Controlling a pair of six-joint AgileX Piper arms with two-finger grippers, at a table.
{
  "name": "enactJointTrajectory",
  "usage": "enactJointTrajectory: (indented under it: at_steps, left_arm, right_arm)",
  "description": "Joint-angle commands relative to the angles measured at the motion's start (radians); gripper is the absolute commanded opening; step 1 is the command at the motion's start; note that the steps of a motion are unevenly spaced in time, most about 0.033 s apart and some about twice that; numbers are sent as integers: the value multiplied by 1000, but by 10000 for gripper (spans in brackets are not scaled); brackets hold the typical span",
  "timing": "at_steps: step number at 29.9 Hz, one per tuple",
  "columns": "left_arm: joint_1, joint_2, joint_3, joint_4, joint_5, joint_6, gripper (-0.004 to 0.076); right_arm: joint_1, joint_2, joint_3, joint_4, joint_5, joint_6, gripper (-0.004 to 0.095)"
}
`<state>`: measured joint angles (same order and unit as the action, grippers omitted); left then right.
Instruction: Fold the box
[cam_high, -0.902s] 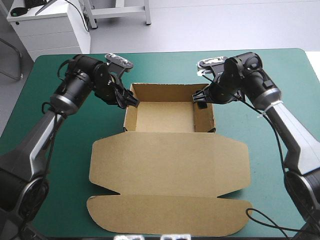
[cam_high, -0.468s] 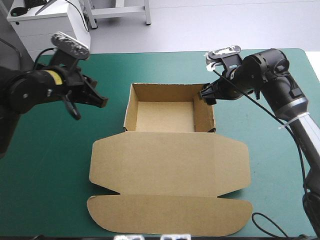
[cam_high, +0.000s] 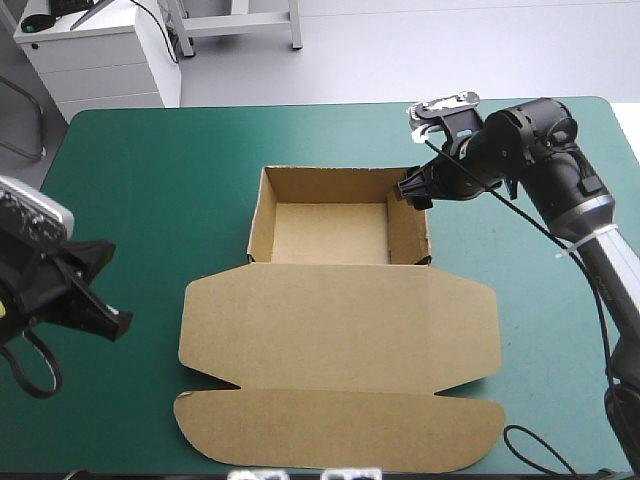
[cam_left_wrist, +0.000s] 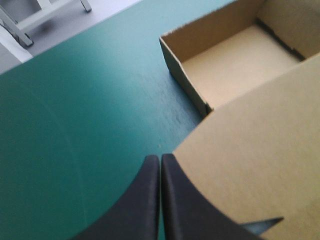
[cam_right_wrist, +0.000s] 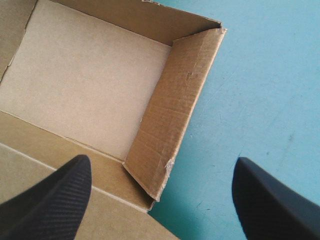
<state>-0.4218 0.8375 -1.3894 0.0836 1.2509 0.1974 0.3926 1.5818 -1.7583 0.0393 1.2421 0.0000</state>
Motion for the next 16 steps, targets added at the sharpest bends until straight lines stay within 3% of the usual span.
enactJointTrajectory:
  at_steps: [1, 16]
  left_arm:
    - [-2, -78, 139, 2, 37, -16, -8]
    - [-2, -269, 641, -10, -16, -109, -8]
  right_arm:
    - [-6, -39, -22, 0, -47, -10, 699]
    - [-6, -37, -22, 4, -44, 0, 697]
